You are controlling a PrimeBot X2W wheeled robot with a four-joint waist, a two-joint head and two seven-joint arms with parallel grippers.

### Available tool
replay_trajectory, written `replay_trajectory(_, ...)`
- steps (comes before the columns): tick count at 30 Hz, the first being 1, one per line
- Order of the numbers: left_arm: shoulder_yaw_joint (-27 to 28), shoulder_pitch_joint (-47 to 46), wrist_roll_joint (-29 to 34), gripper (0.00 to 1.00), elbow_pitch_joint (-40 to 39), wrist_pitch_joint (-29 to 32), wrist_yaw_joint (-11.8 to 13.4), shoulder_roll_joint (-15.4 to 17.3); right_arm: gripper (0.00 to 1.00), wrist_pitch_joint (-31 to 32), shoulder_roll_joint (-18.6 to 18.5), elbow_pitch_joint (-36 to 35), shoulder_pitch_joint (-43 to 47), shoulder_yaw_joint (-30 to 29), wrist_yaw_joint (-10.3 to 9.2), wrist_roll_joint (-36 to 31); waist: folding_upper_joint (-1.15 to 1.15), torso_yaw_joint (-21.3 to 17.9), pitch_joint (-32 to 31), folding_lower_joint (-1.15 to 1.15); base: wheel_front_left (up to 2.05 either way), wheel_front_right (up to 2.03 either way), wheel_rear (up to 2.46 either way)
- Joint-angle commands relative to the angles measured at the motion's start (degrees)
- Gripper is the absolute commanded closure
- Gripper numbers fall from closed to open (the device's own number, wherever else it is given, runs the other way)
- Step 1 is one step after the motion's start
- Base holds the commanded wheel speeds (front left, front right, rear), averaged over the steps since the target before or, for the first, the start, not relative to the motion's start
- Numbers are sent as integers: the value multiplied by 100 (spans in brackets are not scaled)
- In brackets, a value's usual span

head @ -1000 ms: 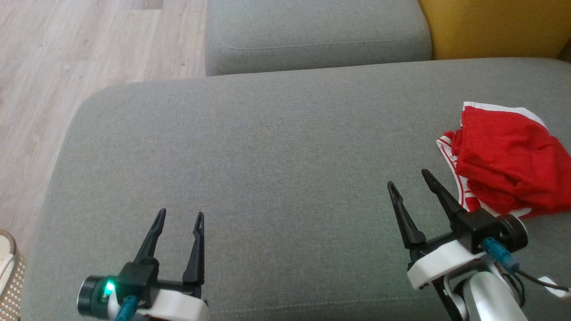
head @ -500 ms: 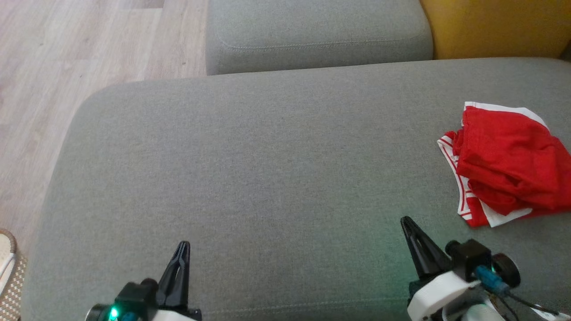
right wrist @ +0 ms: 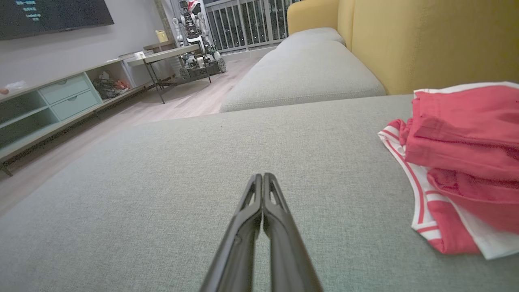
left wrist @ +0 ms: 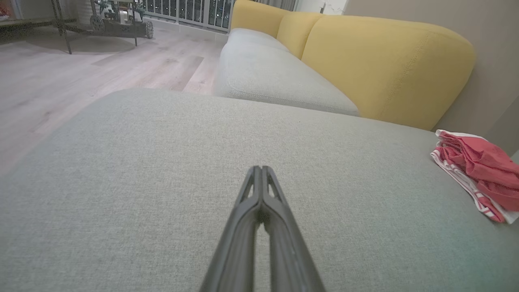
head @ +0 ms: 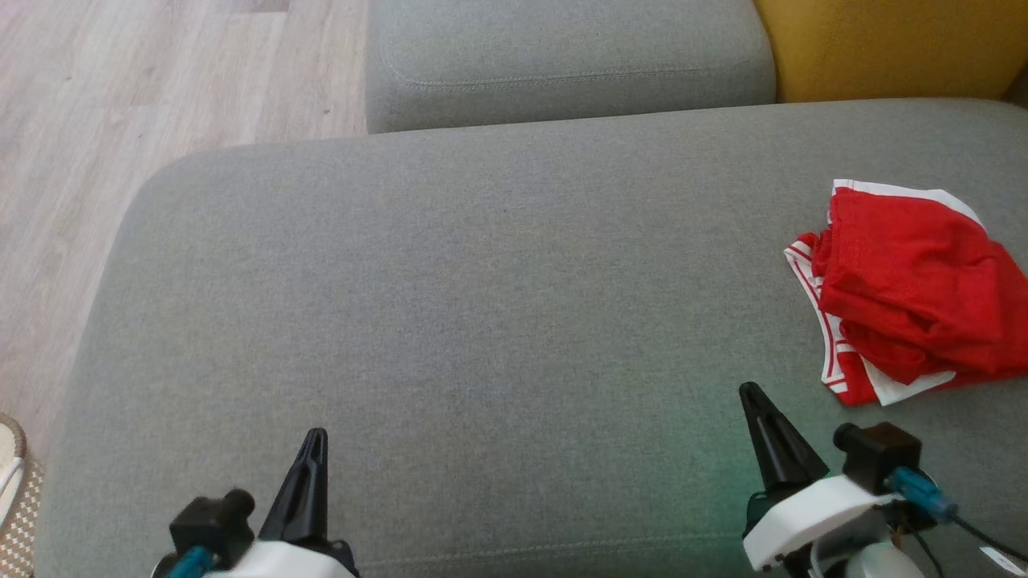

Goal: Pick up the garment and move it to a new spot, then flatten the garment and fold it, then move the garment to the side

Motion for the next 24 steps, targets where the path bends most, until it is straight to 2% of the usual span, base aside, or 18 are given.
replay_trajectory(1, 106, -309, -216, 100, -145, 38, -39, 39, 100, 54, -43, -211, -326, -43, 0, 234, 0, -4, 4, 0, 0, 0, 0)
replay_trajectory(24, 369, -579, -1816, 100, 45, 345, -193, 63, 100, 382, -72, -235, -386, -206, -1, 1886, 0, -59, 52, 0, 0, 0, 0)
